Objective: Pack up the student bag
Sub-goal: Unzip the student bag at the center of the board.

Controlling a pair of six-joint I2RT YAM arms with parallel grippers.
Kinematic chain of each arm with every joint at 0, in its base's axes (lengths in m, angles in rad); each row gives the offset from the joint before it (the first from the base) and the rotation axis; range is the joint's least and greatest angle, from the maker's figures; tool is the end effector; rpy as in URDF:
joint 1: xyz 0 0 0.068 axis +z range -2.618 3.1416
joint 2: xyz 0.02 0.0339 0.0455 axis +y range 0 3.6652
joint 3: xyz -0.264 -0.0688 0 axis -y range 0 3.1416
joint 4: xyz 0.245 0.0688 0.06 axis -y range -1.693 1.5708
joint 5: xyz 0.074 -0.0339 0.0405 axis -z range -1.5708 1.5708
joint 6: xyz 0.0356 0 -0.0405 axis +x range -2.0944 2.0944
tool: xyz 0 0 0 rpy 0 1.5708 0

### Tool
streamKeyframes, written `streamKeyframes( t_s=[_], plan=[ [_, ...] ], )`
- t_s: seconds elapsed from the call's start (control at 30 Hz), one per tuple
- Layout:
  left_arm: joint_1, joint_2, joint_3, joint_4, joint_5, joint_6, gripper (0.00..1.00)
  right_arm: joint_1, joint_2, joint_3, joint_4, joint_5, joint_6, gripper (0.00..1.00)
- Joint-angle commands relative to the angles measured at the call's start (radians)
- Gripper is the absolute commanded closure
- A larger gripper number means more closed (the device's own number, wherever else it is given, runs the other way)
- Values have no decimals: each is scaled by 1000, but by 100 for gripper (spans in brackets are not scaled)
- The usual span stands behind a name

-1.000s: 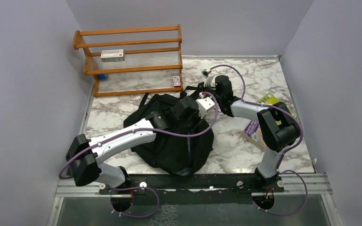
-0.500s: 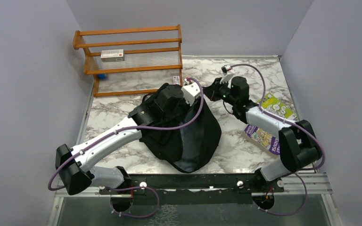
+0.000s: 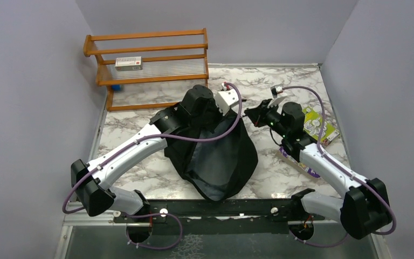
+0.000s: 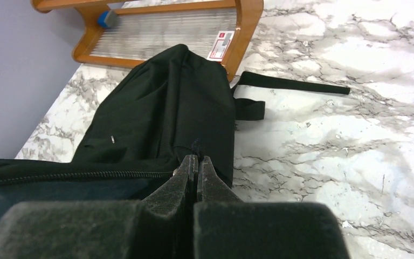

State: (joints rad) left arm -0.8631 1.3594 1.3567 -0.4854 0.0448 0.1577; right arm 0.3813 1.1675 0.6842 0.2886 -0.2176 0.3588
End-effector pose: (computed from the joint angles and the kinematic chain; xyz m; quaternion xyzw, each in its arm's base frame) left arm 0.1981 -0.2340 0.3796 0.4286 0.7420 -0.1960 0.4768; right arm 0.2458 0.1068 0.2746 -0.0776 0.7671 0.3065 0.5582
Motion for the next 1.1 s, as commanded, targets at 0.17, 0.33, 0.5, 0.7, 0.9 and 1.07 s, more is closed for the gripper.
streamKeyframes(
  t_s=[0.17,0.33,0.5,0.7,0.9,1.07],
  plan=[
    [-11,44,107,4,353,78,100,-7,-6,53,64,-21,-106,100],
    [-87,77,121,-29,349,115,100,-8,145,171,96,-85,-111,100],
    [-160,117,121,-46,370,123,100,-8,280,243,115,-120,-109,100],
    [-242,170,116,-44,399,114,100,-10,426,297,92,-51,-116,100],
    [-274,184,87,-8,393,88,100,-17,491,316,94,-25,-78,100],
    [-248,153,41,32,257,61,100,-19,420,278,74,4,-77,96]
  ],
)
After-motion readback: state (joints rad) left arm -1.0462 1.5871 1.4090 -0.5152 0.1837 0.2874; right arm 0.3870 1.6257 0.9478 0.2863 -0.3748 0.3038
